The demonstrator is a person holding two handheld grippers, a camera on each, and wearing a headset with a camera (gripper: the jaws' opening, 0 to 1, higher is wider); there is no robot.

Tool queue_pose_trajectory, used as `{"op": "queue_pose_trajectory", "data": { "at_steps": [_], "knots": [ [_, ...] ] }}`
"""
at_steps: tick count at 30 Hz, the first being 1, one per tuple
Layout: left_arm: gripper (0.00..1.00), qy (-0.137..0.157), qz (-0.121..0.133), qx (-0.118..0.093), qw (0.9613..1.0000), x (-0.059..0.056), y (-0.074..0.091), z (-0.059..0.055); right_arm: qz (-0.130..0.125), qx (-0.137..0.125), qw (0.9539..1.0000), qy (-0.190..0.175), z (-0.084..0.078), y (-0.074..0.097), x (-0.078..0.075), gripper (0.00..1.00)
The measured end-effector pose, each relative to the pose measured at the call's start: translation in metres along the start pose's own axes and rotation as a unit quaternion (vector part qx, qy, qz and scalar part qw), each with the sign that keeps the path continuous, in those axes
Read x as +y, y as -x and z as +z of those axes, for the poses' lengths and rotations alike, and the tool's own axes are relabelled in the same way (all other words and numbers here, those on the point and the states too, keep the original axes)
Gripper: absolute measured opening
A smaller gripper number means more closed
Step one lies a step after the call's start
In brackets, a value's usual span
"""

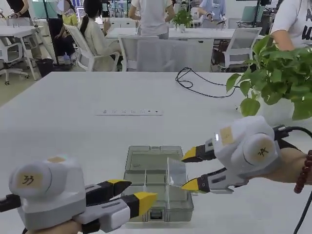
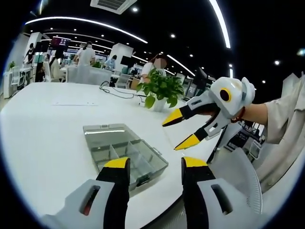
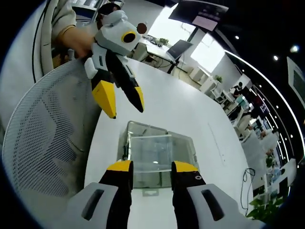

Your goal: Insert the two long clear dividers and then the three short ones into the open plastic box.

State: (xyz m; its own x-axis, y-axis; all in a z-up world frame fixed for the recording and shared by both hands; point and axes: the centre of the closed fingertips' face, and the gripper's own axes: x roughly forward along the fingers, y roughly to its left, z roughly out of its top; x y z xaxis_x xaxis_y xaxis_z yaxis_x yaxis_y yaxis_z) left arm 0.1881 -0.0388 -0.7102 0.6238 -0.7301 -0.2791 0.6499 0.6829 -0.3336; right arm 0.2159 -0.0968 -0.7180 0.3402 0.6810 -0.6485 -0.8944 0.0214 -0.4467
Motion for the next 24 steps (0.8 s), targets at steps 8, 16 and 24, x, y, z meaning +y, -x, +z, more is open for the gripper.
{"op": "queue_pose_trajectory", "data": {
  "at_steps": [8, 16, 24],
  "knots": [
    [0.29, 0.027, -0.018, -0.010, 0.9994, -0.007, -0.006, 0.005, 0.005, -0.013, 0.9998, 0.017, 0.018, -0.009, 0.006, 0.32],
    [0.14, 0.050, -0.024, -0.017, 0.9983, -0.004, -0.007, 0.004, 0.012, -0.022, 0.9992, 0.032, 0.031, -0.017, 0.009, 0.32],
    [0.06, 0.067, -0.030, -0.017, 0.9972, -0.004, -0.008, 0.006, 0.009, -0.029, 0.9987, 0.040, 0.042, -0.020, 0.007, 0.32]
  ]
}}
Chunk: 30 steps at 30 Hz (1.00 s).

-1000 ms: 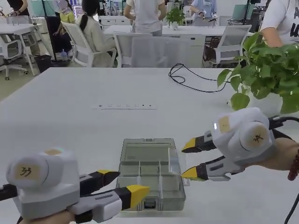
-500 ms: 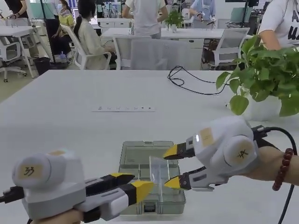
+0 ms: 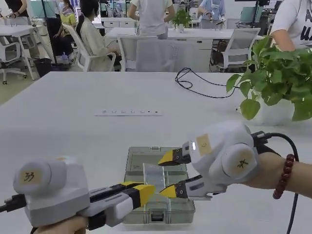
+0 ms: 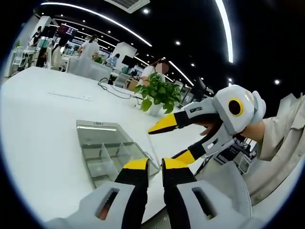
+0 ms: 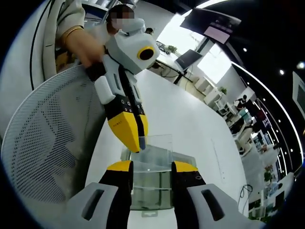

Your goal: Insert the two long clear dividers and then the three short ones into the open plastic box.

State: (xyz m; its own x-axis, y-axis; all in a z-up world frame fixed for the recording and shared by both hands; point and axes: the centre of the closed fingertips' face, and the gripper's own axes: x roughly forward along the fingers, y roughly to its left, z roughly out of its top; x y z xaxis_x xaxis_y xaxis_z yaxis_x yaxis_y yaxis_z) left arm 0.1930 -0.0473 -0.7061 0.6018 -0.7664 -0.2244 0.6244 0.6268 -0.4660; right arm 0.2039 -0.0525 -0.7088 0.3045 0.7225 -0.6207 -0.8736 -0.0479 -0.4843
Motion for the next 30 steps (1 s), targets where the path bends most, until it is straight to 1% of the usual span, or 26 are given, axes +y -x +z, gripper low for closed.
{"op": "queue_pose_trajectory", "data": {
  "at_steps": [5, 7, 10, 13, 15, 17, 18, 19, 22, 26, 28, 29, 30],
  "knots": [
    [0.00, 0.011, -0.007, 0.002, 0.9999, -0.0016, -0.0012, -0.0001, -0.003, -0.001, 1.0000, 0.005, 0.0033, -0.0015, -0.0011, 0.32],
    [0.00, 0.027, -0.005, 0.008, 0.9996, -0.0010, -0.0012, -0.0008, -0.003, -0.001, 1.0000, 0.005, 0.0041, -0.0017, -0.0016, 0.32],
    [0.00, 0.042, -0.003, 0.013, 0.9990, 0.0002, -0.0004, -0.0011, -0.004, -0.001, 1.0000, 0.004, 0.0045, -0.0016, -0.0014, 0.32],
    [0.00, 0.060, 0.000, 0.010, 0.9981, -0.0003, -0.0004, -0.0001, -0.007, -0.002, 1.0000, 0.003, 0.0050, -0.0006, -0.0021, 0.32],
    [0.00, 0.064, 0.002, 0.007, 0.9979, 0.0004, -0.0001, 0.0015, -0.012, -0.002, 0.9999, 0.002, 0.0059, -0.0001, -0.0036, 0.33],
    [0.00, 0.090, 0.008, 0.006, 0.9959, 0.0007, 0.0002, 0.0029, -0.017, -0.002, 0.9999, -0.001, 0.0064, 0.0004, -0.0047, 0.33],
    [0.00, 0.107, 0.007, 0.004, 0.9942, 0.0008, 0.0002, 0.0035, -0.018, -0.001, 0.9998, -0.004, 0.0064, 0.0007, -0.0050, 0.33],
    [0.00, 0.107, 0.006, 0.001, 0.9943, 0.0017, 0.0004, 0.0046, -0.023, 0.001, 0.9997, -0.012, 0.0064, 0.0015, -0.0060, 0.33],
    [0.00, 0.124, 0.003, -0.007, 0.9923, -0.0001, 0.0012, 0.0071, -0.030, -0.003, 0.9995, -0.011, 0.0088, 0.0040, -0.0080, 0.33],
    [0.00, 0.124, 0.004, -0.006, 0.9922, -0.0012, 0.0010, 0.0086, -0.034, -0.006, 0.9992, -0.022, 0.0090, 0.0054, -0.0084, 0.33],
    [0.00, 0.112, 0.016, 0.005, 0.9936, 0.0008, 0.0010, 0.0059, -0.033, -0.006, 0.9991, -0.024, 0.0086, 0.0056, -0.0071, 0.33],
    [0.00, 0.095, 0.018, 0.012, 0.9953, 0.0007, 0.0012, 0.0042, -0.034, -0.006, 0.9991, -0.026, 0.0081, 0.0060, -0.0067, 0.32],
    [0.00, 0.089, 0.018, 0.013, 0.9958, -0.0002, 0.0013, 0.0041, -0.033, -0.007, 0.9991, -0.027, 0.0081, 0.0063, -0.0060, 0.33]
  ]
}}
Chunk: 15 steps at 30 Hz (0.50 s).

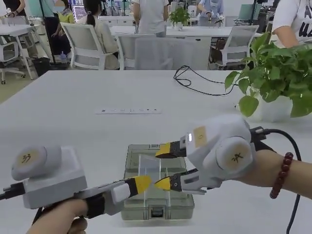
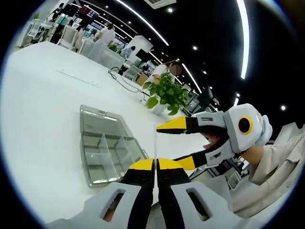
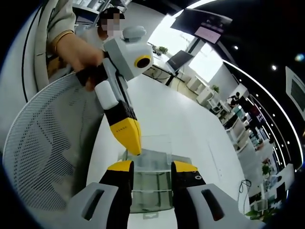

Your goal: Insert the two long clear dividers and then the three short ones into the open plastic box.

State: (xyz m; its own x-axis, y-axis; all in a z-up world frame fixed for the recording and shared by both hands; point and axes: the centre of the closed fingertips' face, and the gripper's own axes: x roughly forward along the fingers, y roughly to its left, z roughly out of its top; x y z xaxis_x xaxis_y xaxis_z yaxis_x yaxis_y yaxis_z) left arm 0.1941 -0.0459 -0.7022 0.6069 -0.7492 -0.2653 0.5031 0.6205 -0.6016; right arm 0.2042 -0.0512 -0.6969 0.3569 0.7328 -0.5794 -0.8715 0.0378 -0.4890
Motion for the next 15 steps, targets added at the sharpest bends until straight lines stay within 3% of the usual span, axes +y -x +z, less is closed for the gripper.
{"op": "queue_pose_trajectory", "data": {
  "at_steps": [3, 6, 8, 11, 15],
  "knots": [
    [0.00, -0.028, 0.009, 0.004, 0.9996, 0.002, 0.001, -0.001, -0.002, -0.005, 0.9999, -0.011, 0.001, 0.002, 0.000, 0.33],
    [0.00, -0.075, 0.017, 0.013, 0.9970, 0.007, 0.003, -0.002, -0.001, -0.012, 0.9995, -0.029, 0.001, 0.004, -0.001, 0.32],
    [0.00, -0.121, 0.025, 0.026, 0.9920, 0.011, 0.006, -0.005, -0.003, -0.019, 0.9986, -0.049, 0.002, 0.006, -0.003, 0.33],
    [0.00, -0.167, 0.026, 0.036, 0.9849, 0.013, 0.009, -0.007, 0.006, -0.038, 0.9958, -0.082, 0.008, 0.008, -0.002, 0.33],
    [0.00, -0.213, 0.024, 0.052, 0.9754, 0.016, 0.011, -0.012, 0.019, -0.055, 0.9930, -0.103, 0.012, 0.010, 0.000, 0.33]
  ]
}}
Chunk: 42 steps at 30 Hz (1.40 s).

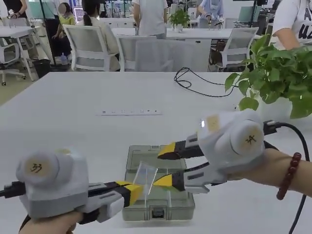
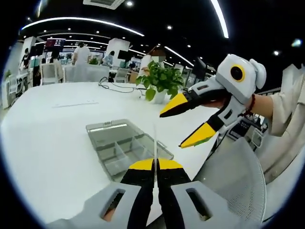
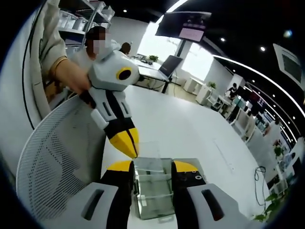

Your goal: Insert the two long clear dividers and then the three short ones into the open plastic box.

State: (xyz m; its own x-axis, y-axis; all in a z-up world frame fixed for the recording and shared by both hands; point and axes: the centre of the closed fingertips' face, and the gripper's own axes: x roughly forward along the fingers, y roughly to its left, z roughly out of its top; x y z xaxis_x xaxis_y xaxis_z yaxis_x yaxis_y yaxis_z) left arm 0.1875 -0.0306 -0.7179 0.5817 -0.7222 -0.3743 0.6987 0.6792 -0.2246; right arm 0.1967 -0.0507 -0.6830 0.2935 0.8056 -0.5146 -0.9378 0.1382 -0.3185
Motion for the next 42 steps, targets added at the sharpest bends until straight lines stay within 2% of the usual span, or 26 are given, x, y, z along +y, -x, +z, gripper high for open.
{"op": "queue_pose_trajectory", "data": {
  "at_steps": [3, 6, 7, 10, 14, 17, 20, 21, 22, 23, 27, 33, 39, 42],
  "knots": [
    [0.00, -0.040, -0.005, 0.012, 0.9991, -0.001, 0.001, -0.003, 0.014, -0.007, 0.9997, -0.017, 0.001, 0.001, 0.003, 0.32],
    [0.00, -0.063, -0.012, 0.017, 0.9978, -0.002, 0.002, -0.004, 0.025, -0.012, 0.9995, -0.015, 0.002, 0.002, 0.007, 0.30],
    [0.00, -0.084, -0.016, 0.019, 0.9961, -0.003, 0.002, -0.003, 0.033, -0.012, 0.9993, -0.016, 0.001, 0.002, 0.009, 0.30],
    [0.00, -0.104, -0.022, 0.025, 0.9940, -0.005, 0.003, -0.005, 0.037, -0.009, 0.9991, -0.019, -0.001, 0.002, 0.011, 0.29],
    [0.00, -0.141, -0.040, 0.036, 0.9885, -0.011, 0.002, -0.008, 0.045, -0.008, 0.9987, -0.020, -0.003, 0.003, 0.015, 0.28],
    [0.00, -0.173, -0.055, 0.039, 0.9826, -0.017, 0.002, -0.008, 0.060, -0.006, 0.9980, -0.021, -0.004, 0.003, 0.020, 0.27],
    [0.00, -0.182, -0.068, 0.037, 0.9802, -0.022, 0.002, -0.008, 0.074, -0.003, 0.9971, -0.017, -0.005, 0.002, 0.025, 0.26],
    [0.00, -0.188, -0.071, 0.038, 0.9789, -0.023, 0.002, -0.008, 0.078, -0.003, 0.9968, -0.016, -0.005, 0.002, 0.027, 0.25],
    [0.00, -0.200, -0.077, 0.040, 0.9758, -0.026, 0.002, -0.008, 0.085, -0.005, 0.9963, -0.017, -0.005, 0.002, 0.029, 0.25],
    [0.00, -0.201, -0.079, 0.040, 0.9757, -0.027, 0.002, -0.007, 0.089, -0.005, 0.9959, -0.017, -0.004, 0.002, 0.031, 0.25],
    [0.00, -0.221, -0.100, 0.037, 0.9695, -0.035, 0.003, -0.005, 0.109, -0.006, 0.9940, -0.012, -0.004, 0.002, 0.038, 0.22],
    [0.00, -0.241, -0.126, 0.032, 0.9616, -0.045, 0.003, -0.003, 0.124, -0.008, 0.9922, -0.012, -0.004, 0.003, 0.043, 0.18],
    [0.00, -0.255, -0.136, 0.034, 0.9568, -0.047, 0.003, -0.002, 0.141, -0.006, 0.9899, -0.010, -0.006, 0.003, 0.049, 0.13],
    [0.00, -0.255, -0.144, 0.030, 0.9558, -0.049, 0.004, 0.000, 0.144, -0.003, 0.9895, -0.005, -0.008, 0.002, 0.050, 0.10]
  ]
}}
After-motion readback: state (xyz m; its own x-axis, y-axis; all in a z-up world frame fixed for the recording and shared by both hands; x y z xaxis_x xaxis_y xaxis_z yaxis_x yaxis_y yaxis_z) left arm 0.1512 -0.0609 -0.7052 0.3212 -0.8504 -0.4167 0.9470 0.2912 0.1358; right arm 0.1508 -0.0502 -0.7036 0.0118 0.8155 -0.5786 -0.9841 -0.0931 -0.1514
